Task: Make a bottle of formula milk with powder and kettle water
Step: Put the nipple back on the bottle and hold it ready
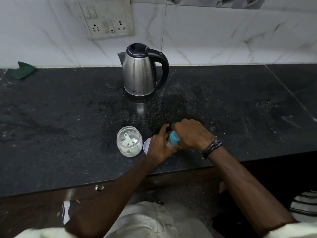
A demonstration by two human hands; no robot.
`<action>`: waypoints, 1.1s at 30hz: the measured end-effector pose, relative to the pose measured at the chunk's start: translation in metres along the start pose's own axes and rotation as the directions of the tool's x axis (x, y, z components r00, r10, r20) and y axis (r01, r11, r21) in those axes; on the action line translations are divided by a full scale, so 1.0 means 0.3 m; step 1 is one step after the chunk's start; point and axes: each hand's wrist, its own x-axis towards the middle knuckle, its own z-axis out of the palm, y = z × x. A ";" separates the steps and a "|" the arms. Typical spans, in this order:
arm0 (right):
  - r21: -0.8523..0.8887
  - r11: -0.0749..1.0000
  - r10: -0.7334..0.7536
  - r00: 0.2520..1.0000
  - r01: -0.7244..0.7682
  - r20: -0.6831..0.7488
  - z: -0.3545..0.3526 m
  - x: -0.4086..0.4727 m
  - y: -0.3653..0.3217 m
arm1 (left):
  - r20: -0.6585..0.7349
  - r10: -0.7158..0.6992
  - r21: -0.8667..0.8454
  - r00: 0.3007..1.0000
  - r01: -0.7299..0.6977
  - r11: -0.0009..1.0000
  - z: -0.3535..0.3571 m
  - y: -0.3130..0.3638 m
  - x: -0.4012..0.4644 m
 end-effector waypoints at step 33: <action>0.151 0.989 0.018 0.986 0.008 -0.167 0.132 0.000 0.075 | -0.042 -0.015 0.003 0.999 0.015 1.000 -0.002 0.025 -0.025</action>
